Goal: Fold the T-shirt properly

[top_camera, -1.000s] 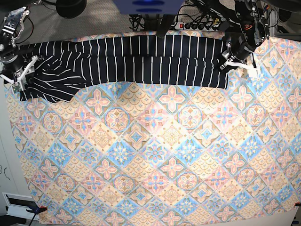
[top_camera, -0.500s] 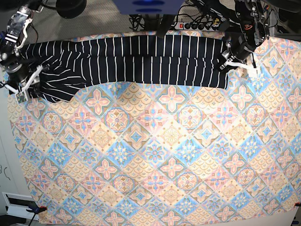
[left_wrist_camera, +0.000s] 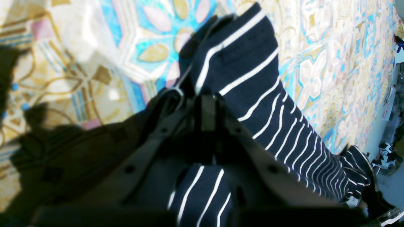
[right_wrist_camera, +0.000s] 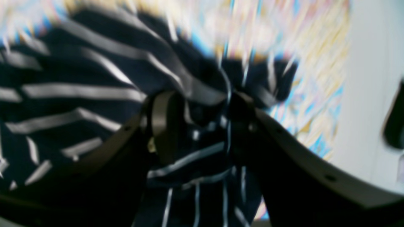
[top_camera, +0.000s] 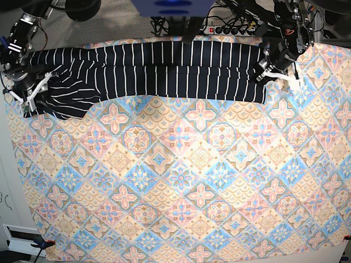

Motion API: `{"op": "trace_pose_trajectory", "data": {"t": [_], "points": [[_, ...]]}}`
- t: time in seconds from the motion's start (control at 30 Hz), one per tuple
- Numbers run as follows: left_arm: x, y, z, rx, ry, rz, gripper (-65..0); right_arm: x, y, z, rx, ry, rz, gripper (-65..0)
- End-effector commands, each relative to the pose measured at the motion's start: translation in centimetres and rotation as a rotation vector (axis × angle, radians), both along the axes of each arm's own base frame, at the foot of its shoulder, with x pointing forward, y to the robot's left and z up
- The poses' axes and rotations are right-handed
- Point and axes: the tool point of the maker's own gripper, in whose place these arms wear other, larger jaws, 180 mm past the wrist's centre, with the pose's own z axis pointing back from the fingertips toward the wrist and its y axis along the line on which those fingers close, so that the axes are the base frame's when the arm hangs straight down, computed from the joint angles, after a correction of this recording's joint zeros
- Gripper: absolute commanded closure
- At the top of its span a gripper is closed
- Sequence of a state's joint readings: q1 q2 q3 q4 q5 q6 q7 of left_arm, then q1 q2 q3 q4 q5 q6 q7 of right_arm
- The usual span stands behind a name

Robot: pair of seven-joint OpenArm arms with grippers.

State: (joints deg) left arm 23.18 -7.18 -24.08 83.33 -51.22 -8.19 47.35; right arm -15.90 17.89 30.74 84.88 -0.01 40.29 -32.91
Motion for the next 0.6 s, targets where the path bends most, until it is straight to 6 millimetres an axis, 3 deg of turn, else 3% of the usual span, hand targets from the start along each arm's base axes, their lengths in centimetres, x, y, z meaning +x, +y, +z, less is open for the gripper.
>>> {"op": "trace_pose_trajectory", "data": {"t": [0.0, 0.13, 0.2, 0.37, 0.57], "points": [[-0.5, 0.9, -0.3, 0.036, 0.031, 0.005, 0.0, 1.4, -0.7, 1.7, -0.013, -0.068, 0.004, -22.4], [-0.4, 0.9, -0.3, 0.036, 0.030, 0.005, 0.0, 1.3, -0.8, 1.6, -0.012, -0.066, -0.003, -5.2], [-0.4, 0.9, -0.3, 0.036, 0.030, 0.005, 0.0, 1.4, -0.7, 1.8, -0.015, -0.066, 0.002, -0.3], [-0.4, 0.9, -0.3, 0.036, 0.030, 0.005, 0.0, 2.2, -0.5, 3.7, -0.053, -0.113, 0.029, -0.4], [-0.4, 0.8, -0.3, 0.035, 0.030, 0.005, 0.0, 0.8, -0.3, 7.6, -0.109, -0.180, 0.055, -0.4]]}}
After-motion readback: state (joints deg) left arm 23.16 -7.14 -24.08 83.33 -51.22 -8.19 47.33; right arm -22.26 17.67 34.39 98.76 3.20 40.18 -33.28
